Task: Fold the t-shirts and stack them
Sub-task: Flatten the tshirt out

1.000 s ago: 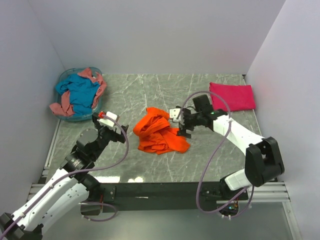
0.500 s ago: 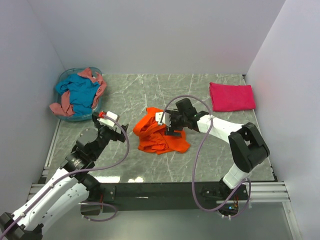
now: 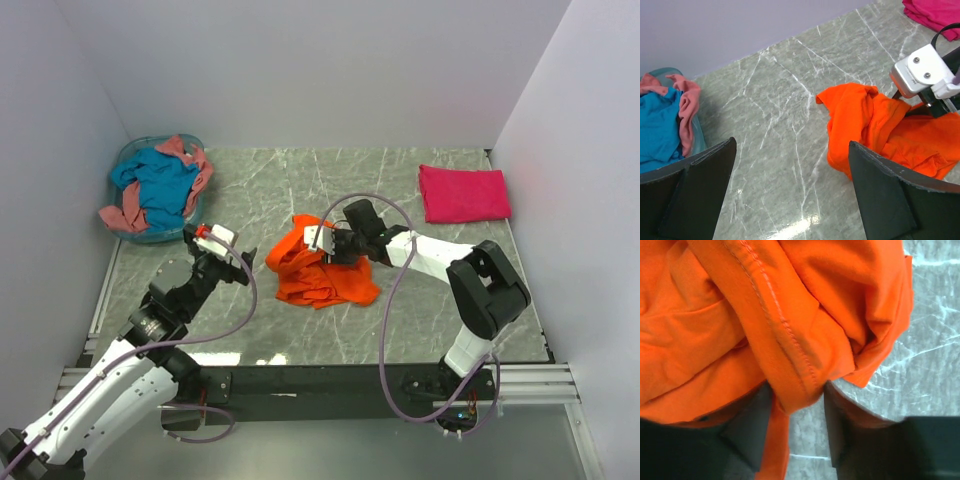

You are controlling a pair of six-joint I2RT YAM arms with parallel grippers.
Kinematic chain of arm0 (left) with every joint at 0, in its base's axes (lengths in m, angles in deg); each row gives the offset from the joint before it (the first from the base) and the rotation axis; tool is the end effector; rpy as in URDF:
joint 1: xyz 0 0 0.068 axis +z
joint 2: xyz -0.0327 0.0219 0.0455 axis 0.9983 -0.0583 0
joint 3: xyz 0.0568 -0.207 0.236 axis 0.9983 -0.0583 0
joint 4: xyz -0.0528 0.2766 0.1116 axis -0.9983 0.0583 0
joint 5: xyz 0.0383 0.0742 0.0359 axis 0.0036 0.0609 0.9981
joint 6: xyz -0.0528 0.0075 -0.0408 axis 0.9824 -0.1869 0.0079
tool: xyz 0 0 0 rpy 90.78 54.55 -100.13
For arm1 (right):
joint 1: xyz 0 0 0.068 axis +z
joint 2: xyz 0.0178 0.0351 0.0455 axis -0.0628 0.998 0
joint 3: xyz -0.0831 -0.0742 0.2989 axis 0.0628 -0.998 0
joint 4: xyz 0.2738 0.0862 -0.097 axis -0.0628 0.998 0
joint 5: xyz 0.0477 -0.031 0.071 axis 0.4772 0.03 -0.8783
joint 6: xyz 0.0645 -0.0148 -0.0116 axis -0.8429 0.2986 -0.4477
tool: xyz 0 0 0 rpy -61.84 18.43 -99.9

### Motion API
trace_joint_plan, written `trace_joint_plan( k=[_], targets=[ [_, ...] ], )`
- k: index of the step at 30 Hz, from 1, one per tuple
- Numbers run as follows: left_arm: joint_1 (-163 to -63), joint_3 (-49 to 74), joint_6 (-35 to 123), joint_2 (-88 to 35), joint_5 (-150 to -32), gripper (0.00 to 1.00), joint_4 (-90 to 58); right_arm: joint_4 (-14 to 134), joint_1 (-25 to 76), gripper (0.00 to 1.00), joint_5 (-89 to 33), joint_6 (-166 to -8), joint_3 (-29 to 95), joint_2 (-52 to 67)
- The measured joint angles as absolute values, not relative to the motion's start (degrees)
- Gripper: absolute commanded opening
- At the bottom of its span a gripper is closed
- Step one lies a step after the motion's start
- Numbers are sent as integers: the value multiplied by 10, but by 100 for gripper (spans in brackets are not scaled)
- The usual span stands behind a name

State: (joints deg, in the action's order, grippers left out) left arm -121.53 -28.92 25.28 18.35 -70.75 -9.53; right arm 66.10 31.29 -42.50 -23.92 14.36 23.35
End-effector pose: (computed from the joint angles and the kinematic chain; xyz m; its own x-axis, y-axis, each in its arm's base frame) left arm 0.1438 -0.0867 0.3231 -0.0188 0.1523 -0.9882 0.3971 0.9082 0.1324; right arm 0.3193 0.2471 0.1935 0.2849 -0.7408 -0.6083 -0.9072 -0.0035 -0.4207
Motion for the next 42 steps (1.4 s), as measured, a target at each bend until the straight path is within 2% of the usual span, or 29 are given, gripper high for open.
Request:
trace_joint_plan(
  k=[2, 3, 6, 9, 16, 22, 27, 32, 37, 40, 42],
  targets=[
    [-1215, -289, 251, 187, -712, 100, -98, 660, 314, 31, -425, -239, 144, 234],
    [-1215, -289, 251, 189, -715, 100, -99, 661, 314, 20, -425, -241, 145, 234],
    [-1215, -293, 249, 199, -739, 100, -104, 660, 314, 7, -426, -248, 150, 235],
    [-1215, -307, 240, 211, -769, 99, -115, 659, 314, 0, -430, -252, 154, 235],
    [-1215, -335, 222, 201, -862, 94, -139, 690, 309, 0, -447, -259, 151, 175],
    [-1227, -325, 224, 96, -898, 87, -148, 718, 280, 0, -457, -281, 151, 66],
    [-1304, -270, 236, -23, -880, 94, -135, 742, 240, 0, -473, -315, 153, 14],
    [-1403, -228, 237, -97, -828, 94, -156, 757, 220, 0, -496, -351, 153, -16],
    [-1412, -208, 231, -179, -752, 91, -198, 772, 210, 0, -517, -376, 153, -48],
    [-1412, -207, 226, -220, -714, 83, -219, 785, 199, 0, -530, -388, 156, -65],
    [-1412, -204, 223, -242, -690, 61, -231, 795, 192, 0, -533, -395, 163, -75]
  ],
)
